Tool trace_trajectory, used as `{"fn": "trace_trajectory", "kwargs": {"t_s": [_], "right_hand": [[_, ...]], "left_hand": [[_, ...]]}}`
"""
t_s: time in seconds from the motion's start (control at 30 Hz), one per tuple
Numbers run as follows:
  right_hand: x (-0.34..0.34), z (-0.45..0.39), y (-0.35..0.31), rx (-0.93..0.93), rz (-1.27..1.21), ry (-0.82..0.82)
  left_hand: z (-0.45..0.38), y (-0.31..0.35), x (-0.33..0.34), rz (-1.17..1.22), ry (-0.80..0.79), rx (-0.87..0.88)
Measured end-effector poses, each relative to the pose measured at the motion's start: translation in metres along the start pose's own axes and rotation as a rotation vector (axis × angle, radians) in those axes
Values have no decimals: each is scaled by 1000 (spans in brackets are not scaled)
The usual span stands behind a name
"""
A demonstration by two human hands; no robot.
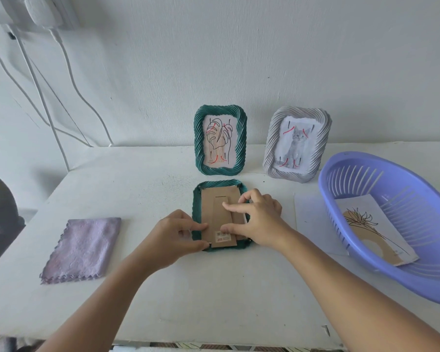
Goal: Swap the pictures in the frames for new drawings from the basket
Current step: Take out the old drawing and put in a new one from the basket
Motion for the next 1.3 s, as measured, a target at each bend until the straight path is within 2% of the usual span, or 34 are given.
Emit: {"fn": "trace_trajectory", "kwargs": {"t_s": [0.3, 0.53, 0.77, 1.07, 1.3], "right_hand": [[-1, 0, -2, -2, -24, -4], [-1, 1, -2, -1, -20, -25], [0, 0, 2, -3, 11, -77], [-10, 11, 9, -34, -16, -326], [-12, 13, 10, -49, -1, -297]], "left_hand": [[1, -4, 2, 16, 104, 31], [-6, 2, -1, -33, 55, -1], [-27, 18, 6, -222, -47, -50], [-33, 13, 10, -185, -90, -129], [-34, 10, 13, -187, -99, -145]]}}
Point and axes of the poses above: each hand's wrist, its own z-axis away from the middle knuckle, its own x-axis out of the palm, y = z × x, the point moved 9 cm from there along -z, towards the middle knuckle, and after that the axes turned 6 degrees about y, right-handed, at the moved point
